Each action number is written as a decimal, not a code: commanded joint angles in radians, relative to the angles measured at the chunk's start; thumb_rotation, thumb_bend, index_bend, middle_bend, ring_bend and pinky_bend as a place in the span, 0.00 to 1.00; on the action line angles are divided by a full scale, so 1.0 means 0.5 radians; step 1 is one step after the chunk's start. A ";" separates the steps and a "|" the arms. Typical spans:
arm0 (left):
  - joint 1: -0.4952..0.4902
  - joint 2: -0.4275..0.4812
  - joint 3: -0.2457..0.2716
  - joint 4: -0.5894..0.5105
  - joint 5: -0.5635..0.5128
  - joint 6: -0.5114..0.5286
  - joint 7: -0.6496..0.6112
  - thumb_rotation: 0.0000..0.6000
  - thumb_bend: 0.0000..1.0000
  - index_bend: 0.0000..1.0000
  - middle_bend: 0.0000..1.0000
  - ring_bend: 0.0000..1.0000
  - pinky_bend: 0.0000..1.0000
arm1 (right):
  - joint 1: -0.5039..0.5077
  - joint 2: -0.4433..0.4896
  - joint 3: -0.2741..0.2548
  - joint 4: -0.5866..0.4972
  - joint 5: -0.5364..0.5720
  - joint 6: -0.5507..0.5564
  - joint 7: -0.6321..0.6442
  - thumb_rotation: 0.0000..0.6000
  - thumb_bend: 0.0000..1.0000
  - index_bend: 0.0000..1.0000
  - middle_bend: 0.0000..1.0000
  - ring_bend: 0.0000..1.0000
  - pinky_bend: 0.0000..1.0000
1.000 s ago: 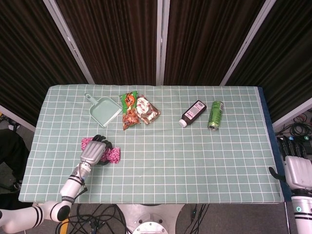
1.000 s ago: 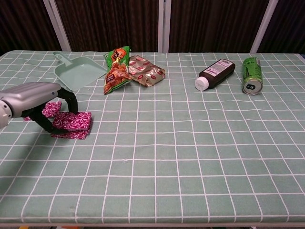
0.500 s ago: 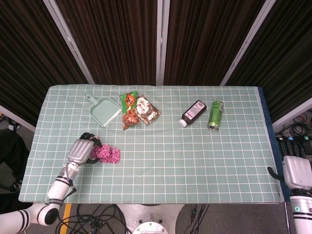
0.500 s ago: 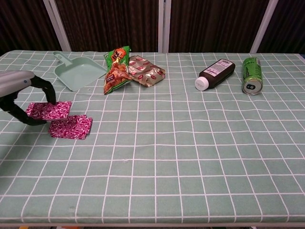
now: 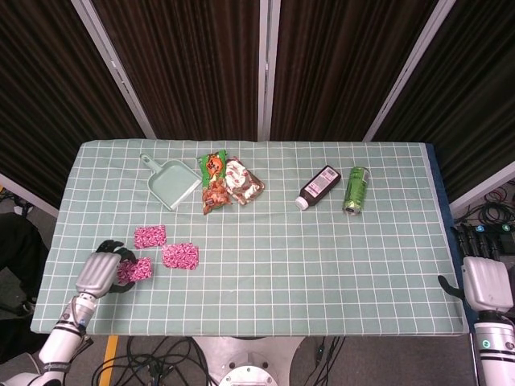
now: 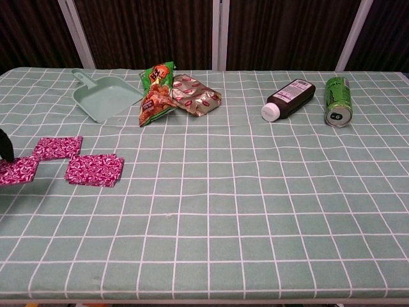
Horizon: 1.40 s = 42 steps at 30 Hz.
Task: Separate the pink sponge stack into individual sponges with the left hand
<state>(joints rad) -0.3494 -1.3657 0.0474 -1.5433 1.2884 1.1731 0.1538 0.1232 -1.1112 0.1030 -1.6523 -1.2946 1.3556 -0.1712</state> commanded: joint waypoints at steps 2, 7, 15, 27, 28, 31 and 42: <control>0.028 -0.015 0.022 0.031 0.033 0.007 -0.005 1.00 0.26 0.44 0.46 0.17 0.14 | -0.001 0.001 -0.001 -0.005 0.001 0.003 -0.007 1.00 0.15 0.00 0.01 0.00 0.00; 0.035 -0.037 0.026 0.063 0.065 -0.013 -0.013 1.00 0.26 0.42 0.45 0.17 0.13 | -0.001 -0.002 -0.002 -0.001 0.011 -0.003 -0.008 1.00 0.15 0.00 0.01 0.00 0.00; 0.018 0.010 0.039 0.070 0.126 -0.100 -0.116 1.00 0.12 0.11 0.16 0.05 0.08 | -0.004 0.003 0.005 0.012 0.026 -0.005 0.016 1.00 0.15 0.00 0.01 0.00 0.00; 0.043 0.172 -0.142 -0.043 0.080 0.062 -0.196 1.00 0.07 0.10 0.14 0.04 0.07 | -0.006 0.004 0.009 0.017 0.003 0.017 0.034 1.00 0.15 0.00 0.01 0.00 0.00; 0.047 0.181 -0.167 -0.037 0.071 0.094 -0.180 1.00 0.08 0.10 0.14 0.04 0.07 | -0.007 0.004 0.009 0.018 -0.006 0.025 0.039 1.00 0.15 0.00 0.01 0.00 0.00; 0.066 0.196 -0.248 0.007 0.032 0.216 -0.088 1.00 0.11 0.12 0.14 0.04 0.07 | -0.015 0.006 0.008 0.016 -0.033 0.051 0.056 1.00 0.15 0.00 0.01 0.00 0.00; 0.269 0.334 -0.229 -0.077 -0.036 0.434 -0.013 1.00 0.12 0.12 0.14 0.02 0.07 | -0.057 0.000 0.003 0.009 -0.114 0.149 0.146 1.00 0.15 0.00 0.00 0.00 0.00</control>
